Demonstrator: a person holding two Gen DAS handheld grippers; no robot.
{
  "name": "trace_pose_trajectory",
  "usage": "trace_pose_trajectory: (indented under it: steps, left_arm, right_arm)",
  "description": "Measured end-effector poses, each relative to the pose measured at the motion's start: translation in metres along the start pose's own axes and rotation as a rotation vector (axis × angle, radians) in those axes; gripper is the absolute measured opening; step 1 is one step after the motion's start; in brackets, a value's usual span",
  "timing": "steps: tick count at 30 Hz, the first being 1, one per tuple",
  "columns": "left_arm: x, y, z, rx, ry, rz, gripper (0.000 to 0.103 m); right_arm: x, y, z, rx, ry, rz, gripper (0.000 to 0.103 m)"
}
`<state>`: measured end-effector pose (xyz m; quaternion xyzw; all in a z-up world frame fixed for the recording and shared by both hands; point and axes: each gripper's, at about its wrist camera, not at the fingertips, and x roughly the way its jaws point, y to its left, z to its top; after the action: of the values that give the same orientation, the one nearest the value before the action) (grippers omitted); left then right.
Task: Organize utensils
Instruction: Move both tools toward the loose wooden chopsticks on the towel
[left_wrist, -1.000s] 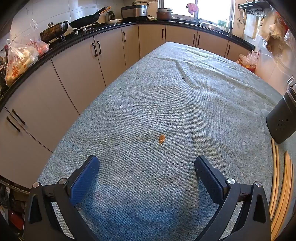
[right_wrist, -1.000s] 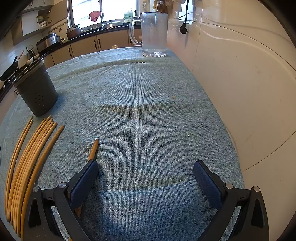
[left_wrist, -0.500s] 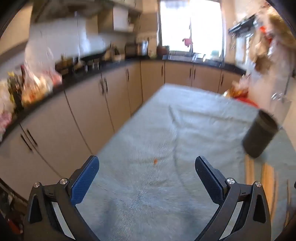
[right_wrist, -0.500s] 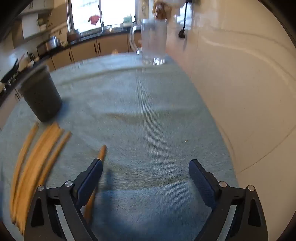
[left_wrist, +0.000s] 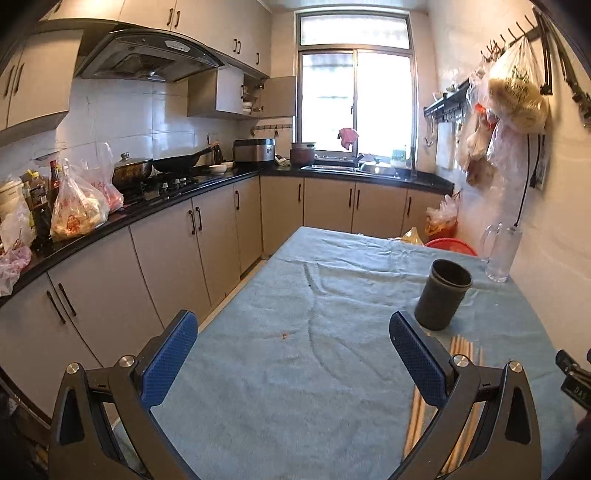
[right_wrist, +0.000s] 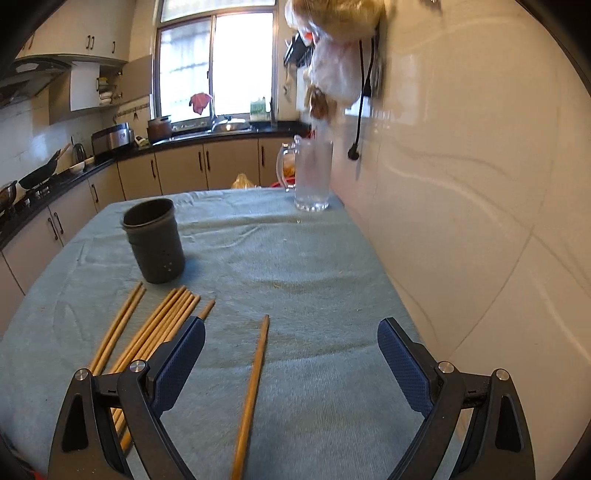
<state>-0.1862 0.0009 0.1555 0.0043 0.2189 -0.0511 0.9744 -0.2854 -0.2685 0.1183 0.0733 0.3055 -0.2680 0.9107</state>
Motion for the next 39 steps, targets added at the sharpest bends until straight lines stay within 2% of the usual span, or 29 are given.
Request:
trace_pose_trajectory:
  steps: [4,12,15,17,19,22,25,29,31,32,33,36,38,39]
  left_arm:
    - [-0.012,0.004,-0.001,0.007,-0.009,0.005,0.103]
    - [-0.025,0.012,-0.005,0.026,-0.032,0.027,0.103]
    - [-0.022,0.009,-0.006,0.047,-0.041,0.04,0.103]
    - [-0.017,0.007,-0.005,0.064,-0.032,0.025,0.103]
    - [-0.007,-0.002,-0.004,0.102,-0.007,0.006,0.103]
    - [0.017,-0.019,-0.003,0.156,0.069,-0.047,0.103]
    - [0.04,-0.038,-0.003,0.169,0.117,-0.123,0.103]
    - [0.08,-0.062,-0.006,0.187,0.2,-0.188,0.103]
    - [0.109,-0.08,-0.011,0.213,0.269,-0.246,0.103]
    - [0.119,-0.085,-0.013,0.218,0.295,-0.259,0.098]
    - [0.132,-0.092,-0.015,0.221,0.333,-0.276,0.088]
    - [0.172,-0.114,-0.026,0.197,0.461,-0.337,0.068]
    - [0.189,-0.121,-0.032,0.18,0.513,-0.373,0.063]
    - [0.196,-0.125,-0.035,0.176,0.532,-0.379,0.057]
  right_arm:
    - [-0.02,0.009,-0.005,-0.02,-0.037,-0.016,0.097]
    - [-0.031,0.013,-0.007,-0.027,-0.049,0.004,0.097]
    - [-0.036,0.014,-0.007,-0.027,-0.066,0.009,0.097]
    - [-0.042,0.012,-0.005,-0.018,-0.101,0.012,0.097]
    - [-0.043,0.009,0.001,-0.004,-0.121,0.051,0.097]
    - [-0.03,0.005,0.016,0.033,-0.041,0.178,0.097]
    - [-0.005,0.0,0.028,0.091,0.087,0.286,0.096]
    - [0.023,0.006,0.025,0.075,0.168,0.281,0.078]
    - [0.039,0.006,0.018,0.068,0.22,0.293,0.069]
    - [0.047,0.006,0.014,0.072,0.247,0.301,0.064]
    - [0.054,0.005,0.011,0.079,0.274,0.307,0.059]
    - [0.076,0.004,0.001,0.104,0.344,0.319,0.051]
    - [0.087,0.004,-0.004,0.111,0.377,0.324,0.051]
    - [0.091,0.003,-0.006,0.113,0.385,0.324,0.05]
